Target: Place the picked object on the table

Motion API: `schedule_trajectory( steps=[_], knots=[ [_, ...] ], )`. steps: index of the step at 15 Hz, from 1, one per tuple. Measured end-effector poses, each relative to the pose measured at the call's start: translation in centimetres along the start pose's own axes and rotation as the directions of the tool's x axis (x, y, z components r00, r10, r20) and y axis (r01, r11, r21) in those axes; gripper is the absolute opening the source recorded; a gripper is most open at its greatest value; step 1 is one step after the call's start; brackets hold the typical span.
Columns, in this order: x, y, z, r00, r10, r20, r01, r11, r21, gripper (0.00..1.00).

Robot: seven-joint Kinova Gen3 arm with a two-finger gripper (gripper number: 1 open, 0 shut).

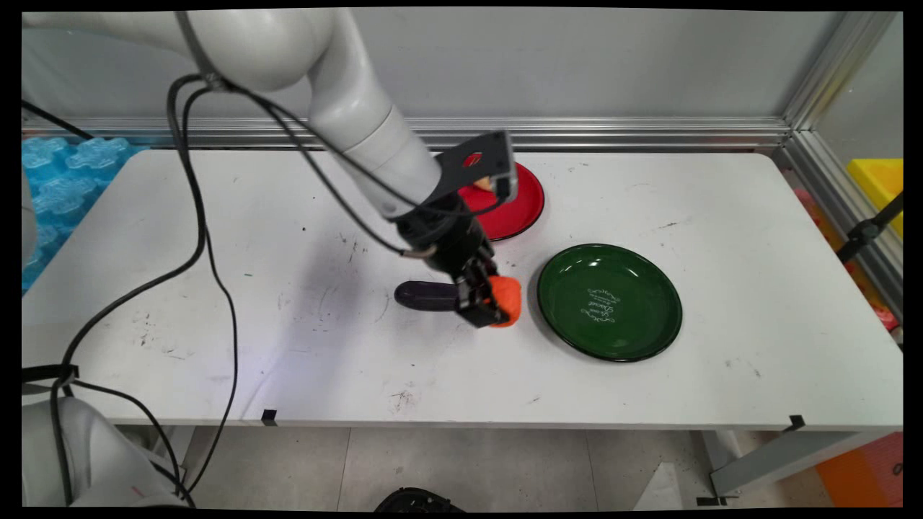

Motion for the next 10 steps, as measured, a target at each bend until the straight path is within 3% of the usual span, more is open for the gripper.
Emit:
schedule_trajectory(
  steps=[10],
  knots=[
    [-4.4, -0.2, 5.5, 0.998, -0.046, 0.046, 0.045, 0.999, 0.022, 0.0]
  ],
)
